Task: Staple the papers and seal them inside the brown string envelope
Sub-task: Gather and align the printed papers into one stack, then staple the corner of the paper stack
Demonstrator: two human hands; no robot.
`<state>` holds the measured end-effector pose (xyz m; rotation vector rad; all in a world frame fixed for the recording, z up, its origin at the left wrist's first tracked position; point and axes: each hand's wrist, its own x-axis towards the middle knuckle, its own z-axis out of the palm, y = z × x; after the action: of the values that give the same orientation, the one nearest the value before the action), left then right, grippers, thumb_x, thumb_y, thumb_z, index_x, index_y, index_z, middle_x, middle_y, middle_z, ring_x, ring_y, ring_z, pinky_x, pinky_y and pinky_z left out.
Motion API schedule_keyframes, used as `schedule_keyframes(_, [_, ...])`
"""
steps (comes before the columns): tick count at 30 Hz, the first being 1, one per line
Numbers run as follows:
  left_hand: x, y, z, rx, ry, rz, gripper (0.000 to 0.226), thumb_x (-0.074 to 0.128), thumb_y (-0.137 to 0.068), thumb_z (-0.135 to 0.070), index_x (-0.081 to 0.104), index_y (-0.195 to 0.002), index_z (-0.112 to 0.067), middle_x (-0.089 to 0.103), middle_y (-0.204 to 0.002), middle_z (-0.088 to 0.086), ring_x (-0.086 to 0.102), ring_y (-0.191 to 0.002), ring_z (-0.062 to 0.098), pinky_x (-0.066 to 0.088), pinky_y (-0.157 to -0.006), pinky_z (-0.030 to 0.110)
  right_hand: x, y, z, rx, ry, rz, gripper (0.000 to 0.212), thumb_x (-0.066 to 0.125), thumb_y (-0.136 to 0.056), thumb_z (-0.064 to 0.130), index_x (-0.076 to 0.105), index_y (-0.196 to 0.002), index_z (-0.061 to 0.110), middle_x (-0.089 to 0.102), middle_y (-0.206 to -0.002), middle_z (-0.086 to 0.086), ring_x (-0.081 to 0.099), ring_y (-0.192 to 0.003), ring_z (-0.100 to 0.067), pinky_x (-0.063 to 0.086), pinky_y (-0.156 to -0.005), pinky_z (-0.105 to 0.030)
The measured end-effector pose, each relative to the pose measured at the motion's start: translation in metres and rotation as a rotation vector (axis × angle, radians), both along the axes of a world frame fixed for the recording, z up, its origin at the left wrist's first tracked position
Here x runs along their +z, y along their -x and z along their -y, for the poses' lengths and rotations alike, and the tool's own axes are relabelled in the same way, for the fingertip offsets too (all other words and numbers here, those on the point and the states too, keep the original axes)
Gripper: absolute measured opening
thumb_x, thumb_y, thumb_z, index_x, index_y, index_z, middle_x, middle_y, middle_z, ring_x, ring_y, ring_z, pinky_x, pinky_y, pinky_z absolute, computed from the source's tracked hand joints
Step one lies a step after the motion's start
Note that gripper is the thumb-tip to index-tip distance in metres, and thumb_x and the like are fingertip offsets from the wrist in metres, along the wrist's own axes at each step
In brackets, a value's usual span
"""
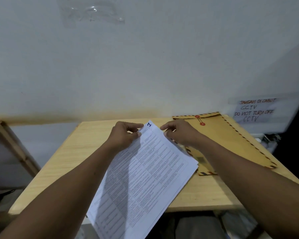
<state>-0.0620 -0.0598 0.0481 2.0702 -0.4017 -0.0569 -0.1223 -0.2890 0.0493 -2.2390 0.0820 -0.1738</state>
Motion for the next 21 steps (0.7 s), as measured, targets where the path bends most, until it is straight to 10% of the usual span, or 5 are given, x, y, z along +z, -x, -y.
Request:
schedule_keyframes(13, [-0.009,0.046,0.016,-0.033,0.006,0.016,0.031,0.075,-0.088,-0.014,0.077,-0.117,-0.026,0.076,-0.101,0.002,0.072,-0.100,0.023,0.056,-0.097,0.051,0.010,0.102,0.062,0.035,0.437,-0.443,0.029,0.070,-0.083,0.014,0.072,-0.111,0.019,0.059,-0.102,0.007,0.059,-0.099,-0.019,0.052,-0.092,-0.039])
schedule_keyframes(21, [-0.020,0.059,0.033,-0.066,0.012,-0.007,0.030,0.075,-0.088,-0.016,0.078,-0.113,-0.031,0.077,-0.101,0.000,0.073,-0.096,0.022,0.058,-0.094,0.051,0.005,0.133,0.078,-0.045,0.717,-0.639,0.045,0.076,-0.080,0.010,0.061,-0.123,0.012,0.062,-0.119,-0.012,0.054,-0.081,-0.020,0.047,-0.068,-0.032])
